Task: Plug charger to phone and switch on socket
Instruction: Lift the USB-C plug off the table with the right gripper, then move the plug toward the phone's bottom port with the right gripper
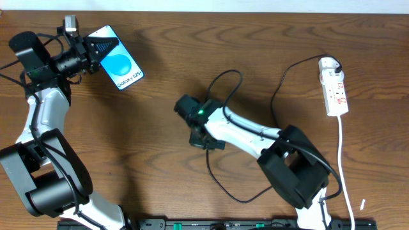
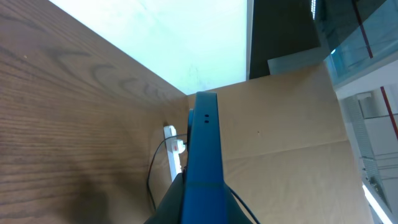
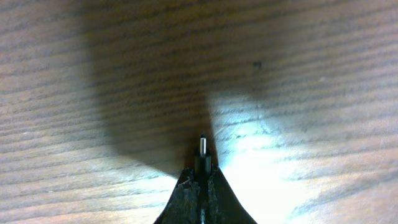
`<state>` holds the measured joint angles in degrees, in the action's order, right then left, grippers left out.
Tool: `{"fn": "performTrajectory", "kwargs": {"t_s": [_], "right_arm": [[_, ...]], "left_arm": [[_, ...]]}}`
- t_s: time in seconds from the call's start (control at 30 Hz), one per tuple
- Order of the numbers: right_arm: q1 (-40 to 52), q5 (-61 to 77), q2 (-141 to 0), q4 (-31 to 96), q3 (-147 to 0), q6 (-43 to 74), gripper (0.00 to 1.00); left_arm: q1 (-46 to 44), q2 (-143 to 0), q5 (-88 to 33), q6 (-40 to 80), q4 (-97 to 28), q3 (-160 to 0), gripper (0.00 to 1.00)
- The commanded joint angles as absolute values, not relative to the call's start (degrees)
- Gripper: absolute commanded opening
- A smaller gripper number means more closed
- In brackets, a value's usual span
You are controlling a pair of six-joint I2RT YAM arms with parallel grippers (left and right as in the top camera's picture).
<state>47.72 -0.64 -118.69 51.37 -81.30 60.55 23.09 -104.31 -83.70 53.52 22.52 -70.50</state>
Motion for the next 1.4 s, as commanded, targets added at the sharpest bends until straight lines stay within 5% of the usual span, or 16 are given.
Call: {"fn": "performTrajectory", "kwargs": {"t_s": [0.0,0.27,0.53,1.37], "right_arm": [[43.8,4.6,-121.0,51.9,-81.0,52.5,0.01],[36.3,26.5,-120.0,49.3,-81.0,45.5,0.01],[31.5,59.0,-120.0,32.4,-81.0,29.2,0.01],[31.6,84.4,-120.0,1.4,-81.0,21.6,0.01]], "left_arm": [[23.1,-102.7,-85.1,52.6,22.8,-70.7,0.07],[23.1,-102.7,-85.1,52.6,22.8,-70.7,0.07],[23.1,-102.7,-85.1,52.6,22.8,-70.7,0.08],[20.4,-102.7,-85.0,54.2,22.8,-70.7,0.08]]}}
